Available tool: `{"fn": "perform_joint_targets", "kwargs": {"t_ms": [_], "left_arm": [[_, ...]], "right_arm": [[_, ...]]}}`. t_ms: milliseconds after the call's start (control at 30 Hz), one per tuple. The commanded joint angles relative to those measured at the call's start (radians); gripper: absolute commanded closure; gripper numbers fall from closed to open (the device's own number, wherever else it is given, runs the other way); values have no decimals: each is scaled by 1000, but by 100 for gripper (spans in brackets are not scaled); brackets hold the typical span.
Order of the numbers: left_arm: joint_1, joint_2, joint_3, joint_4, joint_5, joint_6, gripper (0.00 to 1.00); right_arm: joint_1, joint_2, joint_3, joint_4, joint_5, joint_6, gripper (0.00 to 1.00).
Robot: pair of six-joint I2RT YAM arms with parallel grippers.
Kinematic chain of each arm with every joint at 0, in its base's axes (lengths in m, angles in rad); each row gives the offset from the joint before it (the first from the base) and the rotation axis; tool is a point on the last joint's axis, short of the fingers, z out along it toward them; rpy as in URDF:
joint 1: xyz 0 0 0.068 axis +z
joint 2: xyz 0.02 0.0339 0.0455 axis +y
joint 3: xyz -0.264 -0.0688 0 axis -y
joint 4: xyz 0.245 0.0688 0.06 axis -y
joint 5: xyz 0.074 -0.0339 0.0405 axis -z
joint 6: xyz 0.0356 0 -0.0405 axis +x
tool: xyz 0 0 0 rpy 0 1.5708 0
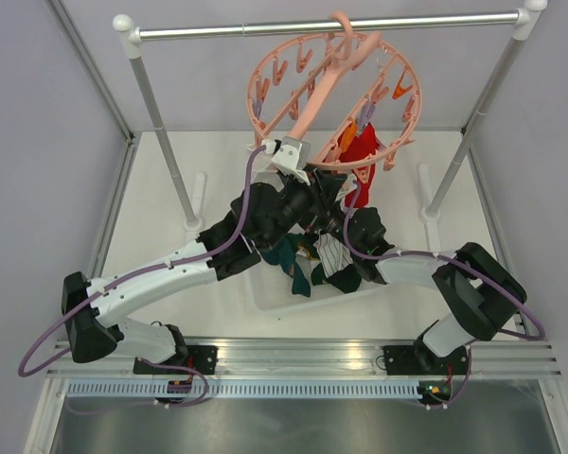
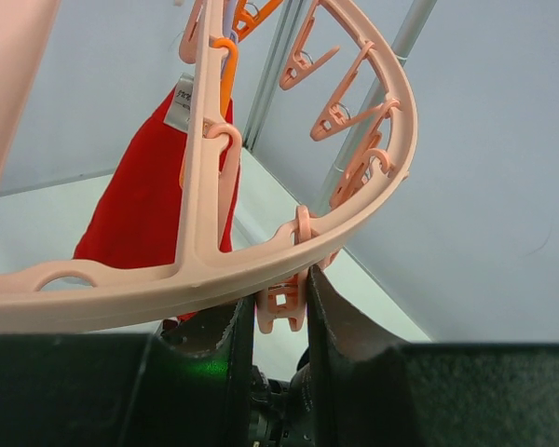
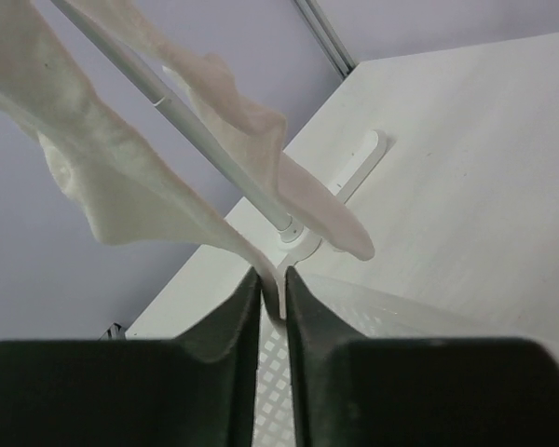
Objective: Remove the socks clipped to the hanger
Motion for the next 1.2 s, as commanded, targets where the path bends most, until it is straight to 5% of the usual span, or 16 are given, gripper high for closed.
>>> {"fn": "perform_joint_targets", "kwargs": {"t_ms": [0,200,367,800,1167], "left_arm": [[-2,7,49,11,9,-27,98],[-2,8,40,9,4,-21,97],[-2,4,27,9,-4,-18,93],[-2,-37,-16,-14,19,16,48],[-2,-131,-81,-77,96,83,38]], "right_arm": [[7,-15,-12,75,-4,11,85],[5,-77,-77,75,23,28,99],[7,-146,-155,75,51,36,99],[5,-364,-198,-115,91,-21,99],[5,-424,-209,-223,94,-50,99]]}}
